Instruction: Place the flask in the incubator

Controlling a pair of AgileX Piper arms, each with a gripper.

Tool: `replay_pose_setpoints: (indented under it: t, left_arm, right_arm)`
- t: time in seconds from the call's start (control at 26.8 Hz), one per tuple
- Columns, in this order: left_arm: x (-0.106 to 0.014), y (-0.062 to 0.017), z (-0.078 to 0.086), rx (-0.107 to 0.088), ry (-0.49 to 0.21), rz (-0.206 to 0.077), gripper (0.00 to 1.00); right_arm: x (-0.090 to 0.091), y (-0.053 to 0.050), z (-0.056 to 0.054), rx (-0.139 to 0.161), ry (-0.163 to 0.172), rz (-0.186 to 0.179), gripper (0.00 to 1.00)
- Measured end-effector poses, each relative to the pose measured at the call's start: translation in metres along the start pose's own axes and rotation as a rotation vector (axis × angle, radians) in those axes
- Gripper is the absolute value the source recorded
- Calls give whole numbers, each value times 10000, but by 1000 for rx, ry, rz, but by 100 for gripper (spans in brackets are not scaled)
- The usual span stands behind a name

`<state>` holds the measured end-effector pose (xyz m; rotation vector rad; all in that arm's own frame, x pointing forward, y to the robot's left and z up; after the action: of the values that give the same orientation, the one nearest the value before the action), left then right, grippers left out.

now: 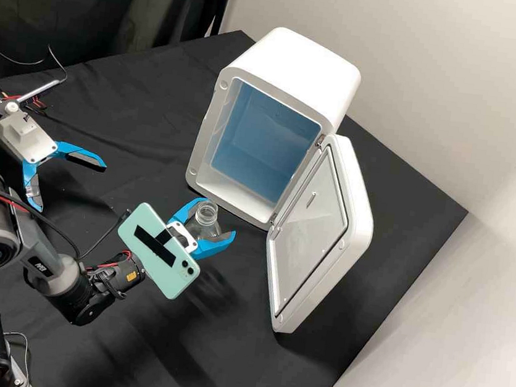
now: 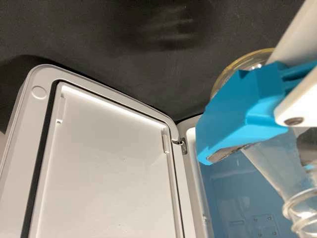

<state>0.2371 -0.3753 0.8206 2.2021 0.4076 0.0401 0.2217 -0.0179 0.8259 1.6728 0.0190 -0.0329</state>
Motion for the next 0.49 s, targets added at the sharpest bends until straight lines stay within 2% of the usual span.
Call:
replay_pose_setpoints:
  t: [0.49]
  left_arm:
    - [0, 0, 0, 0, 0, 0, 100]
  right_arm:
    - [-25, -22, 13, 4, -9, -7, 0]
